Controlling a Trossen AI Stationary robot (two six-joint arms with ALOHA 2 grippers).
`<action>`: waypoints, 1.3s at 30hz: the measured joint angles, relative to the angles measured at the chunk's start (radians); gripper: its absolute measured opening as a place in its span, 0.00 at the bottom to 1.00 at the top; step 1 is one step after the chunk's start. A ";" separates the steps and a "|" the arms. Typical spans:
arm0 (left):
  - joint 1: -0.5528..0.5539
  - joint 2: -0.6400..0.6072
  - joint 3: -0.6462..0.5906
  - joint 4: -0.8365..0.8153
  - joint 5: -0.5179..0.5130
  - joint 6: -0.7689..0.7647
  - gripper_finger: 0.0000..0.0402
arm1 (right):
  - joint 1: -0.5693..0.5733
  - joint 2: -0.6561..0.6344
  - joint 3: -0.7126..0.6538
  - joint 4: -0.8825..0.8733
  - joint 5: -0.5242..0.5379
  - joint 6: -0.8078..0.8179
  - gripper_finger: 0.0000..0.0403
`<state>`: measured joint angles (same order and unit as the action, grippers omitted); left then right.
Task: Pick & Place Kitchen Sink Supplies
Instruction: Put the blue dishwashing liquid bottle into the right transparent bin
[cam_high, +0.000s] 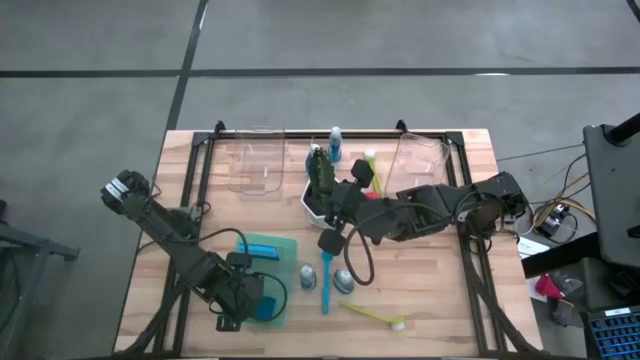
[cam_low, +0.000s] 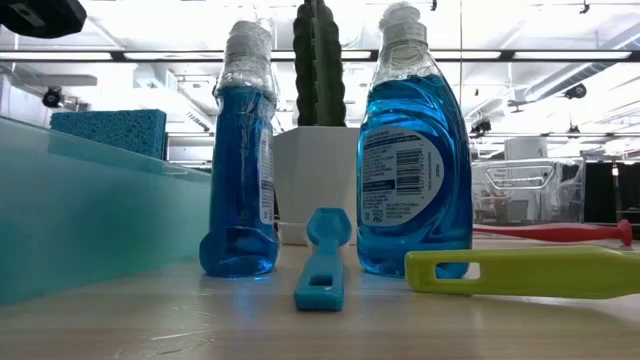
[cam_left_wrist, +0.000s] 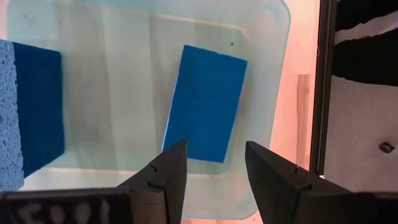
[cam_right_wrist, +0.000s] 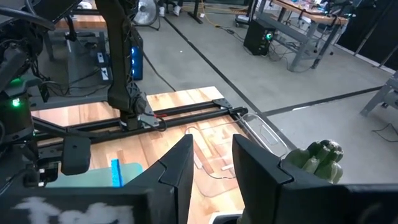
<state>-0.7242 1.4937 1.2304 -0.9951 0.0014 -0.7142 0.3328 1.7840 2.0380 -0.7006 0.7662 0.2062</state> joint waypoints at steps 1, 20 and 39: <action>0.000 0.000 0.000 0.000 0.000 -0.003 0.38 | 0.000 0.000 0.000 0.000 0.000 0.000 0.27; 0.152 -0.082 0.012 -0.023 -0.163 -0.066 0.38 | -0.023 -0.013 0.000 0.037 0.002 -0.023 0.25; 0.313 -0.381 0.012 -0.079 -0.502 0.000 0.38 | -0.086 -0.023 0.000 0.099 -0.008 0.022 0.21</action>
<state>-0.4110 1.1131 1.2423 -1.0737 -0.5002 -0.7143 0.2466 1.7607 2.0380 -0.6013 0.7586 0.2287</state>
